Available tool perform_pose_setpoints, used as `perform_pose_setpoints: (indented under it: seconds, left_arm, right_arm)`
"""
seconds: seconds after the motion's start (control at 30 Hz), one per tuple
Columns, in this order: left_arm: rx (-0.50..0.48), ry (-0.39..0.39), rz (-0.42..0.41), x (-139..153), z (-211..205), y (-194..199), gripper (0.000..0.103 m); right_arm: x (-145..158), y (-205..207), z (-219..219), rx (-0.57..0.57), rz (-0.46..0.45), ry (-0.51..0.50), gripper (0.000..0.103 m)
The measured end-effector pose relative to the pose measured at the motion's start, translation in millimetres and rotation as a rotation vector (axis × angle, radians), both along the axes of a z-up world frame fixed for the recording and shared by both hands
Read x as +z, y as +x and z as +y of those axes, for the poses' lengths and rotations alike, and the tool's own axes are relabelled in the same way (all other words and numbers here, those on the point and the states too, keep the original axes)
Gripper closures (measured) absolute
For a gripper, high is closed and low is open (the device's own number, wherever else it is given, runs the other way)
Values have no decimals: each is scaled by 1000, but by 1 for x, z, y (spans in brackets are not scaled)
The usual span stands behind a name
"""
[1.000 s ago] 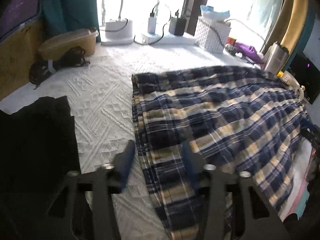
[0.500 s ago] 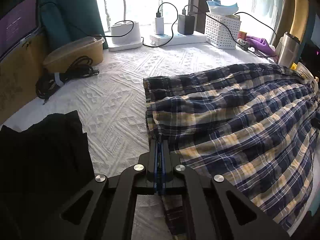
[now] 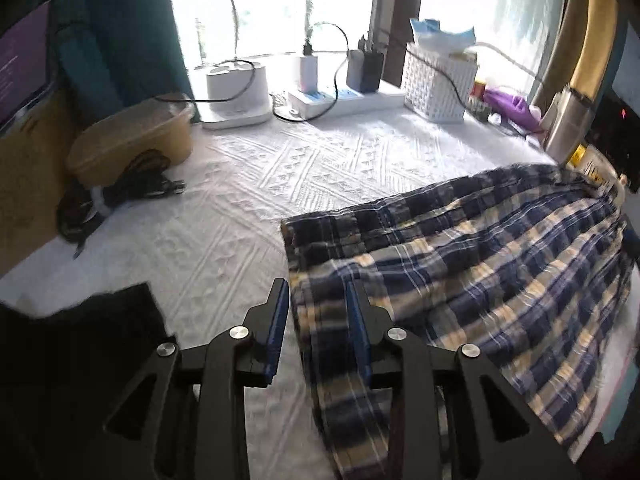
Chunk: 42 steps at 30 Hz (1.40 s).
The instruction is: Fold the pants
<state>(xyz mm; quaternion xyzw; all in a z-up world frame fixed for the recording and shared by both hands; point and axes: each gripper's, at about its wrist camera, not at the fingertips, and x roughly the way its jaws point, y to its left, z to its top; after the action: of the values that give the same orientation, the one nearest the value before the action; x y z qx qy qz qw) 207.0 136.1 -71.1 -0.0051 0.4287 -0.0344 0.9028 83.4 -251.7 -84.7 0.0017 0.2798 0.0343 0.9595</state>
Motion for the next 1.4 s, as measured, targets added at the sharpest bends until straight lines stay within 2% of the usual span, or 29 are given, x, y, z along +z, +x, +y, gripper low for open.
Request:
perform_pose_setpoints:
  seconds: [0.1, 0.13, 0.3, 0.37, 0.4, 0.5, 0.7, 0.8, 1.0, 1.13, 1.17, 1.23, 1.27, 1.3, 1.4]
  left_arm:
    - [-1, 21, 32, -13, -3, 17, 74]
    - [-5, 25, 34, -15, -3, 21, 74]
    - [-23, 56, 7, -19, -6, 32, 74]
    - [-33, 52, -8, -20, -5, 35, 85]
    - [-35, 60, -6, -21, -4, 37, 95]
    - [-50, 66, -16, -23, -3, 43, 99]
    - [-35, 96, -44, -21, -1, 52, 100]
    - [-11, 69, -46, -21, 6, 58, 100]
    - [47, 9, -73, -6, 16, 51, 97]
    - [86, 49, -121, 14, 16, 35, 96]
    - [88, 44, -130, 18, 17, 31, 94]
    - [95, 39, -150, 28, 16, 18, 78]
    - [91, 34, -157, 31, 14, 13, 74]
    - [85, 26, -162, 33, 12, 5, 71]
    - [55, 10, -153, 34, 1, -15, 71]
  right_arm:
    - [5, 5, 4, 19, -8, -17, 54]
    - [6, 8, 5, 32, -2, -22, 57]
    - [15, 34, 18, 76, 6, -86, 58]
    - [20, 52, 23, 92, 11, -139, 58]
    - [19, 65, 24, 91, 28, -179, 58]
    - [14, 97, 18, 62, 77, -243, 58]
    - [-9, 146, 4, 22, 183, -241, 58]
    - [-16, 155, 3, -8, 197, -228, 58]
    - [-8, 143, 1, -36, 170, -203, 56]
    - [1, 128, 2, -59, 141, -188, 55]
    - [4, 123, 2, -60, 135, -182, 52]
    - [7, 114, 4, -58, 122, -176, 45]
    - [9, 109, 5, -56, 116, -172, 41]
    - [11, 103, 6, -53, 109, -167, 40]
    - [15, 89, 9, -46, 94, -160, 38]
